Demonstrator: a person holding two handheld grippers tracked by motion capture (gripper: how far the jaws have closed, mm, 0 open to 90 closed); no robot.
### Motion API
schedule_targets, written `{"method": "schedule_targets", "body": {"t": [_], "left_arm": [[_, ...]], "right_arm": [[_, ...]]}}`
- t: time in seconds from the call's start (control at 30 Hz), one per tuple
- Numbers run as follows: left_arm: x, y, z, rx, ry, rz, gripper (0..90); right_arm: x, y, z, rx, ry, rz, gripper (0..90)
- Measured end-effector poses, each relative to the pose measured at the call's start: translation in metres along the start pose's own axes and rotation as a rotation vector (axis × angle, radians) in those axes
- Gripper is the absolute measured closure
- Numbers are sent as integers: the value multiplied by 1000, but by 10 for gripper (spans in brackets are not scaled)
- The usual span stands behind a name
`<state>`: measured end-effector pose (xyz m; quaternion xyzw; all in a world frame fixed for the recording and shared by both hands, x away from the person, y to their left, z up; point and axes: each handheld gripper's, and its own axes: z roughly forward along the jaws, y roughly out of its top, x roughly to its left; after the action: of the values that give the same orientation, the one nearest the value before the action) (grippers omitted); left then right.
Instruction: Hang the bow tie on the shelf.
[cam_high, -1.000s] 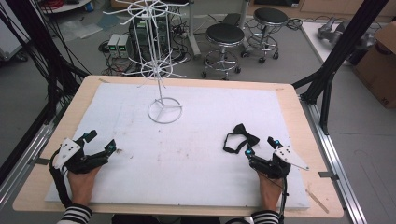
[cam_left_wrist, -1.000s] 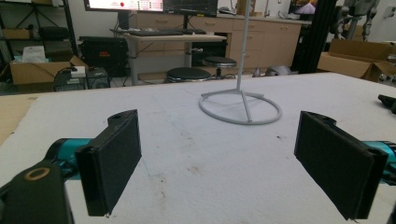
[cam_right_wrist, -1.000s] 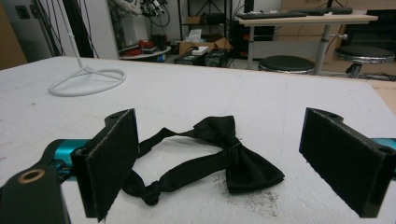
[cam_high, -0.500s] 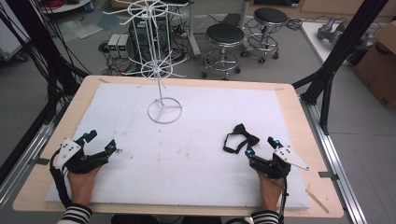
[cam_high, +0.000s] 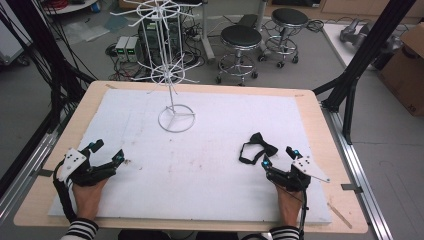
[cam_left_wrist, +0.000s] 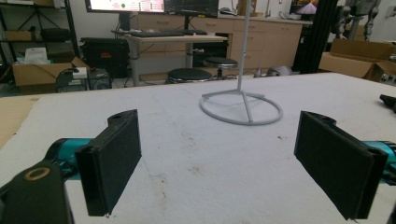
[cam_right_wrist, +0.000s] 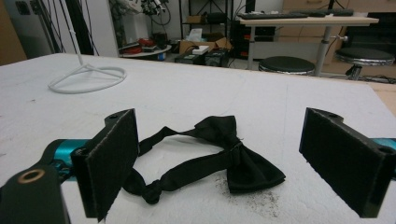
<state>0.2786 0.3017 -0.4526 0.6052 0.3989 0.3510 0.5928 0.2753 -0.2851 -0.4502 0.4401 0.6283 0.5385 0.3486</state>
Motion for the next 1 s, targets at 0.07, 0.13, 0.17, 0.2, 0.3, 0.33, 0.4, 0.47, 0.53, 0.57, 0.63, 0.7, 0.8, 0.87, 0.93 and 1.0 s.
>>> {"method": "schedule_targets", "body": {"t": [0.07,0.13,0.17,0.2,0.3,0.33,0.4,0.47,0.53,0.57,0.63,0.7,0.8,0.87,0.93,1.0], "left_arm": [[0,0,0,0,-1,0,151],[0,0,0,0,0,4,151],[0,0,0,0,-1,1,151],[0,0,0,0,-1,1,151],[0,0,0,1,-2,5,151],[0,0,0,1,-2,6,151],[0,0,0,0,-2,6,151],[0,0,0,-1,-3,3,151],[0,0,0,0,-3,5,151],[0,0,-1,2,-4,6,151],[0,0,-1,3,-4,7,151],[0,0,-1,3,-4,7,151],[0,0,-1,1,-5,4,151],[0,0,-1,2,-5,6,151],[0,0,0,0,-4,3,151],[0,0,0,0,-5,2,151]], "right_arm": [[0,0,0,2,-1,4,110],[-1,0,0,-4,1,4,110],[-1,0,0,-1,6,14,110],[-2,1,0,3,9,24,110],[-3,2,0,35,6,20,110],[-3,4,0,48,1,9,110],[-3,8,0,56,4,0,110],[-5,14,0,72,12,-12,110],[-6,22,1,83,15,-22,110],[-7,26,1,92,17,-28,110],[-9,34,3,101,24,-34,110],[-11,41,6,127,28,-37,111],[-14,50,12,177,38,-64,110],[-16,54,17,206,55,-82,111],[-18,57,22,250,69,-97,111],[-18,59,28,296,67,-113,111]]}}
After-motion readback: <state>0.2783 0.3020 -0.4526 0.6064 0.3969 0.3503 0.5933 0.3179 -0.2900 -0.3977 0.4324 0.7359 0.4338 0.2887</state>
